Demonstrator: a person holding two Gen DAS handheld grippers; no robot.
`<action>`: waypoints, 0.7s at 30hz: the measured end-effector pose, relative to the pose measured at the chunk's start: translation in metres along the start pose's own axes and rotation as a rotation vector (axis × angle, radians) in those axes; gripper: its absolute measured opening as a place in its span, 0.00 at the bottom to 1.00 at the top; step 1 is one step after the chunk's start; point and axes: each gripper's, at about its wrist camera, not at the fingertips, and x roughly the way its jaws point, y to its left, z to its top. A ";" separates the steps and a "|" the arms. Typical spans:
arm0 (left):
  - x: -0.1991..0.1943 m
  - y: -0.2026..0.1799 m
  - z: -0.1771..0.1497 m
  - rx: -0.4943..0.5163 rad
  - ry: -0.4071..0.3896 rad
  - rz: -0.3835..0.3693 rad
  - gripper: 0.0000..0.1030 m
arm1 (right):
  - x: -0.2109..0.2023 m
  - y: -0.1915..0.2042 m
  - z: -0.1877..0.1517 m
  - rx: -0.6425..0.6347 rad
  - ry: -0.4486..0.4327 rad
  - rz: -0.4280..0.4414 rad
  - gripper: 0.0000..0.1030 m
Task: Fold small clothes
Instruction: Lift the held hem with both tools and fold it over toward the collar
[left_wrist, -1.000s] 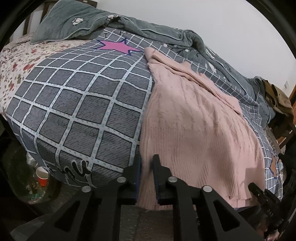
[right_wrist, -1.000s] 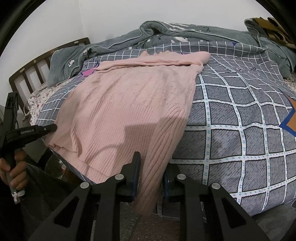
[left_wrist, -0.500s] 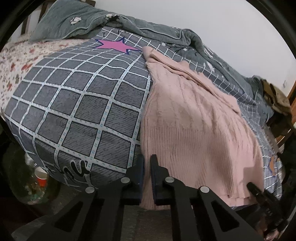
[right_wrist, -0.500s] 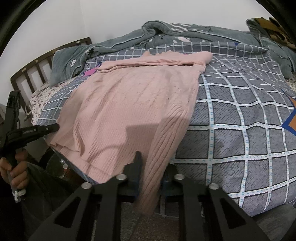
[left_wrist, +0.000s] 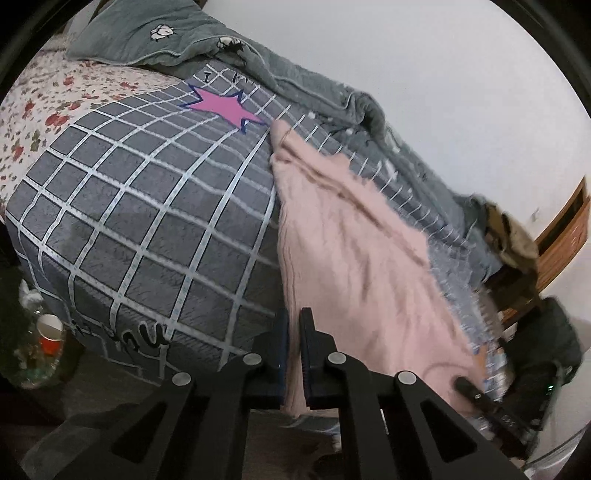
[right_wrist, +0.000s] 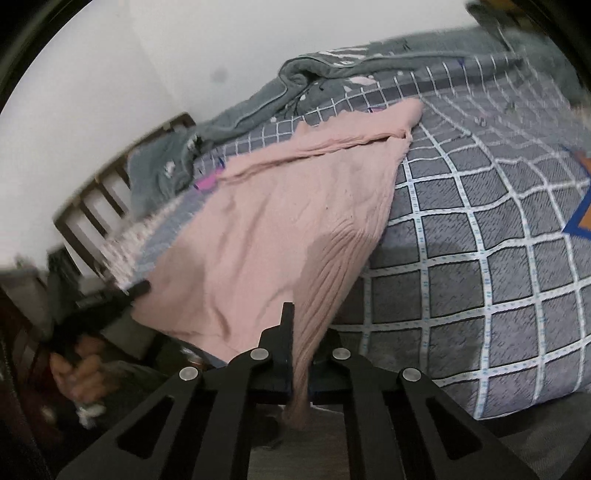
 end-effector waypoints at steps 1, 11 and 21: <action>-0.004 -0.001 0.002 -0.004 -0.014 -0.011 0.06 | -0.003 -0.002 0.003 0.030 -0.003 0.026 0.05; -0.021 -0.028 0.039 0.011 -0.068 -0.058 0.06 | -0.029 0.005 0.039 0.104 -0.053 0.154 0.05; -0.011 -0.059 0.085 0.017 -0.111 -0.101 0.06 | -0.029 0.001 0.105 0.150 -0.071 0.285 0.05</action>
